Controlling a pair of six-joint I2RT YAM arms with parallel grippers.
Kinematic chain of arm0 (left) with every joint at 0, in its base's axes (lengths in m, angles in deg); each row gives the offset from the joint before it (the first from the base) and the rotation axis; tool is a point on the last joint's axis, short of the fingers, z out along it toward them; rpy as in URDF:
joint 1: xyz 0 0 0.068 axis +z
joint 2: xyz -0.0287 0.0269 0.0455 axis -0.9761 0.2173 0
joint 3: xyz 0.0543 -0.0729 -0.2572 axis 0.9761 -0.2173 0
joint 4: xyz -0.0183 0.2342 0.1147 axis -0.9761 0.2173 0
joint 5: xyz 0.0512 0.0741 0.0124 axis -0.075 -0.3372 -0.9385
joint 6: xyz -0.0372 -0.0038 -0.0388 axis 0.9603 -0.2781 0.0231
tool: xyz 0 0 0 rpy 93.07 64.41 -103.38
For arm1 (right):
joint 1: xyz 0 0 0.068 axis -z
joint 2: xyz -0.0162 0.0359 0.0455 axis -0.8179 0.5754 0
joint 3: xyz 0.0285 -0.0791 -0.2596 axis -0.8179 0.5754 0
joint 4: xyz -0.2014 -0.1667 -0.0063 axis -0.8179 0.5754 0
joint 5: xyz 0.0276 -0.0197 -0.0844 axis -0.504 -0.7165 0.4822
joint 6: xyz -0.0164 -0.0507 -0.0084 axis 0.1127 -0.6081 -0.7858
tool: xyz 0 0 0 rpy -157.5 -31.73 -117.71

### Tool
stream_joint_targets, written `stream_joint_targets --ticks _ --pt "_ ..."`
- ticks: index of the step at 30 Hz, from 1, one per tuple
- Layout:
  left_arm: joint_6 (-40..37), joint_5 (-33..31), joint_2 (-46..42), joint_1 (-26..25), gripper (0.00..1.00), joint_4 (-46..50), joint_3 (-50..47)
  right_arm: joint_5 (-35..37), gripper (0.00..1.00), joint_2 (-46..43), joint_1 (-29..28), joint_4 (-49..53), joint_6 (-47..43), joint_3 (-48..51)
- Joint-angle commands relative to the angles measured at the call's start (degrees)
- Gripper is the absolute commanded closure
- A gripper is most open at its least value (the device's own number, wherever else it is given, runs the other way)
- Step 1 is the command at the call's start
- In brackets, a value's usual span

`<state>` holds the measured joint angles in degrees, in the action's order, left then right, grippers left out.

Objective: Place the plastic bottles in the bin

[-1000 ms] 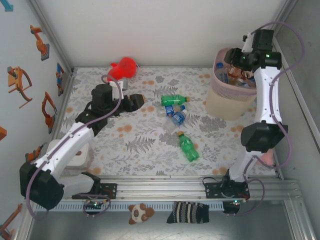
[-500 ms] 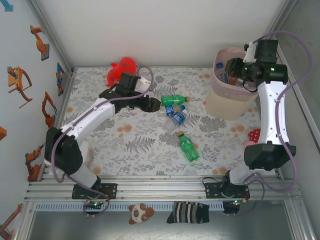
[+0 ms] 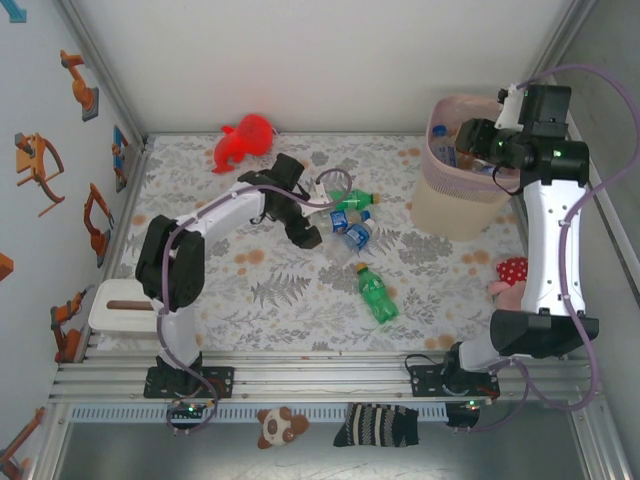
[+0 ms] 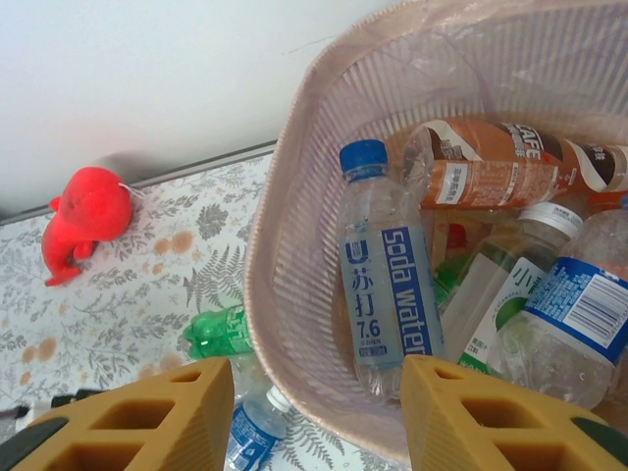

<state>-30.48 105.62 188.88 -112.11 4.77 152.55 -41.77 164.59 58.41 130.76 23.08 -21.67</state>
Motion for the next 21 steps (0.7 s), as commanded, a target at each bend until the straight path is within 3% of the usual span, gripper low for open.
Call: stream_joint_targets --ticks 1,11,21 --pt "-5.9 0.7 3.0 0.8 0.2 1.0 4.3 0.9 0.53 -2.1 -0.3 1.2 -0.7 0.7" --pt "-4.7 2.7 13.1 0.0 0.19 0.5 12.3 2.0 0.53 -3.1 -0.3 1.0 -1.3 2.4" --pt "-2.9 -1.2 17.1 -0.6 0.25 -5.3 10.8 1.7 0.53 -3.4 -0.3 -0.2 -1.2 4.4"
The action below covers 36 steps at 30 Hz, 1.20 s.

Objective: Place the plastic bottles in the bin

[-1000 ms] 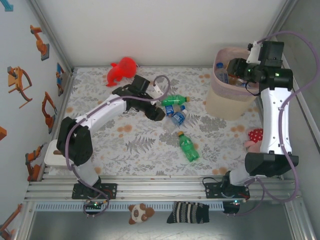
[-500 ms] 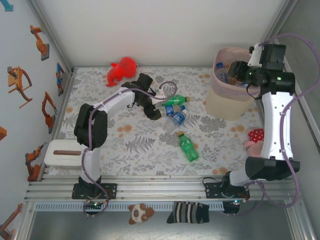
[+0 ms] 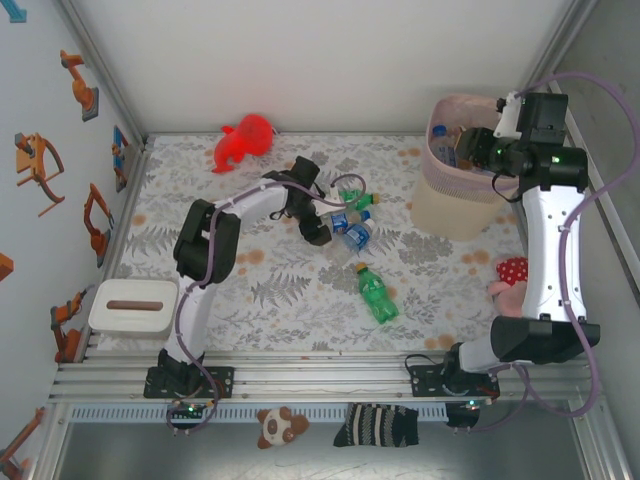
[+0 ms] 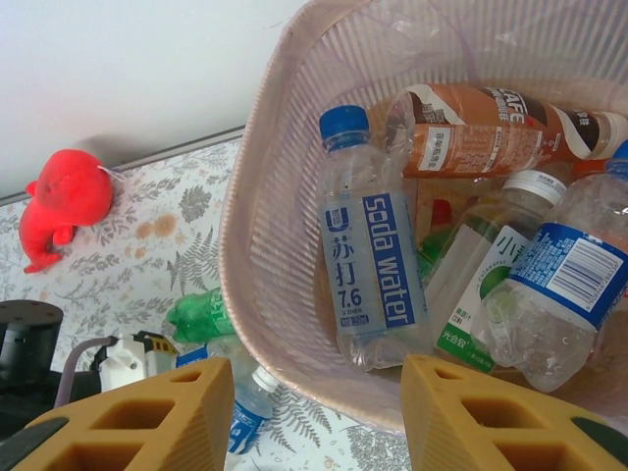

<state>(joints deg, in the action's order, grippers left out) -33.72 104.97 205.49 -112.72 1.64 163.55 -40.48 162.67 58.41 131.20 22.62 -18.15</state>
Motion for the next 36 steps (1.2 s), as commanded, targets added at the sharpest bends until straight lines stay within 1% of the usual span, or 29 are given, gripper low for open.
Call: stream_joint_targets --ticks 1,10,16,23,27,33,36 --pt "0.4 -0.5 0.6 0.0 0.26 -2.4 -0.3 0.4 0.52 -1.5 -0.3 -0.7 -0.8 1.0" --pt "0.4 -0.5 0.4 0.0 0.43 -2.6 -1.2 0.6 0.52 -2.6 -0.3 -0.7 -0.8 1.1" --pt "0.4 -0.1 -2.6 -0.1 0.49 -2.6 -3.1 0.5 0.53 -3.6 -0.3 -0.3 -0.7 0.4" --pt "2.2 -1.0 -9.6 0.0 0.5 -5.8 -8.5 -0.7 0.53 -4.8 -0.3 -0.3 0.0 0.3" --pt "4.0 -0.3 -14.2 0.0 0.5 -7.8 -11.9 -2.6 0.54 -5.6 -0.3 -1.3 1.1 1.0" --pt "8.2 -0.5 -22.0 0.2 0.5 -12.2 -17.0 -7.5 0.54 -7.4 -0.3 -4.9 3.8 3.3" --pt "11.0 0.6 -25.8 0.3 0.5 -14.3 -18.8 -11.8 0.53 -9.0 -0.3 -9.6 5.8 6.1"
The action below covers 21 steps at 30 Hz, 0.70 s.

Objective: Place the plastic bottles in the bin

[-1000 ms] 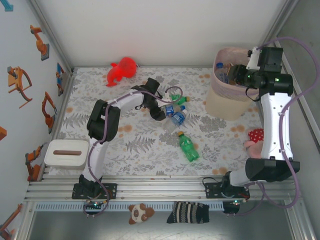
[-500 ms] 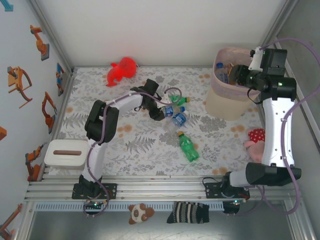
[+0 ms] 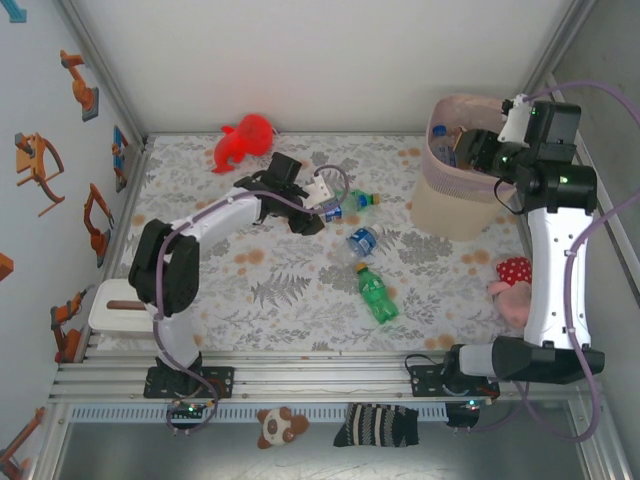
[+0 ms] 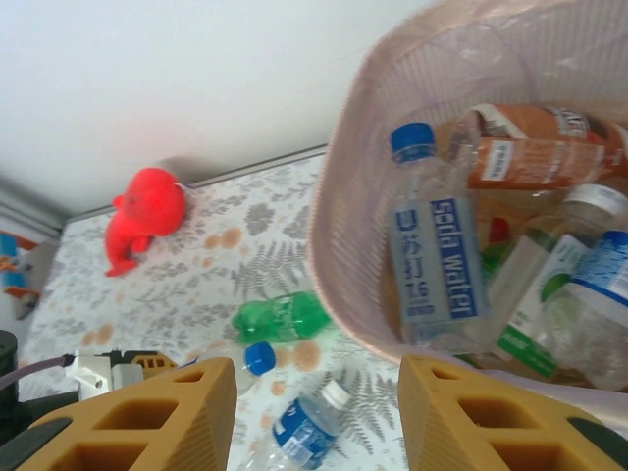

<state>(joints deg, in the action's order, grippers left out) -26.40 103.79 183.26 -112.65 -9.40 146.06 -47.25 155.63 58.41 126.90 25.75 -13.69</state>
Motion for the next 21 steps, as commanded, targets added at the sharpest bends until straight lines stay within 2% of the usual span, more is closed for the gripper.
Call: stream_joint_targets --ticks 1,8,15,21 --pt "4.9 2.5 -5.0 0.2 0.5 -4.0 -2.0 -6.8 0.54 -2.6 -0.3 -7.3 3.4 2.8" --pt "16.2 12.0 -13.5 0.3 0.51 -12.5 -5.2 -14.5 0.52 -8.6 -1.0 -25.2 8.6 12.4" --pt "32.3 27.3 -20.5 0.1 0.51 -30.6 -8.7 -19.5 0.49 -13.5 -4.1 -42.4 10.2 19.7" --pt "44.5 38.2 -23.0 -0.6 0.51 -46.5 -9.5 -24.1 0.43 -14.6 -10.0 -57.2 12.1 21.8"
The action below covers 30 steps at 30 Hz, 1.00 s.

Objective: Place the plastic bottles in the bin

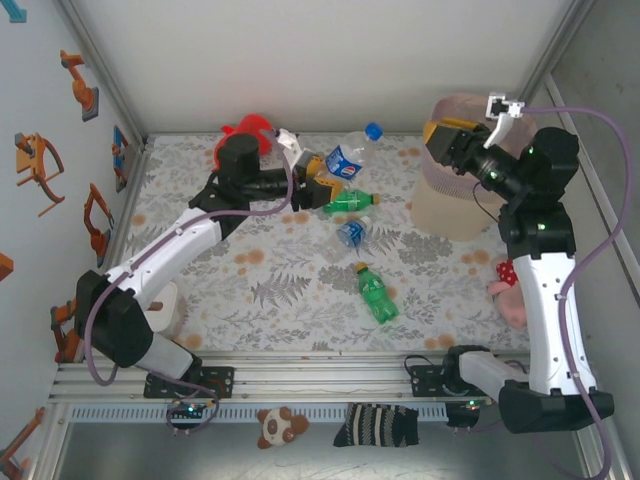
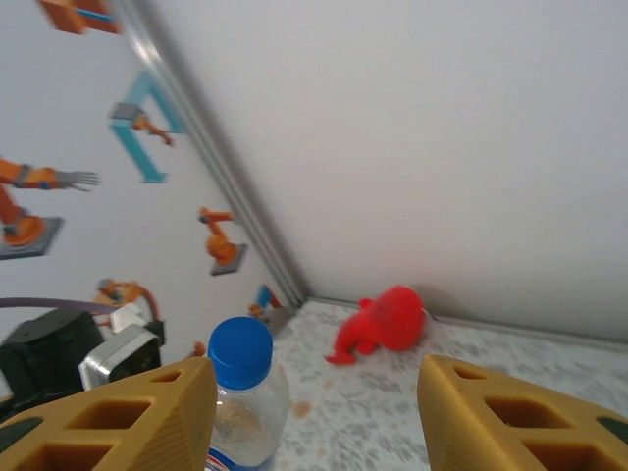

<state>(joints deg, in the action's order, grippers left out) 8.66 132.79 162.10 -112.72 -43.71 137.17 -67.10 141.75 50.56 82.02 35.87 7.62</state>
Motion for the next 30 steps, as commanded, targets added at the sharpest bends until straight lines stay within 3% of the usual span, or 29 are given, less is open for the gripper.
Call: stream_joint_targets --ticks 1,5,13,30 --pt "11.2 10.7 -2.0 -0.8 0.51 -14.5 -0.5 -5.3 0.41 -0.3 -3.4 -14.3 2.6 0.2" --pt "16.2 15.4 -2.1 -2.0 0.51 -20.5 0.7 -10.9 0.36 1.5 -8.7 -20.1 2.2 -2.3" --pt "17.3 18.9 -2.4 -4.6 0.5 -21.2 3.4 -14.4 0.34 5.4 -15.8 -16.7 -2.0 -9.8" --pt "18.9 17.8 -3.2 -4.8 0.5 -24.0 3.2 -13.5 0.53 3.5 -18.4 -11.6 -8.2 -9.2"
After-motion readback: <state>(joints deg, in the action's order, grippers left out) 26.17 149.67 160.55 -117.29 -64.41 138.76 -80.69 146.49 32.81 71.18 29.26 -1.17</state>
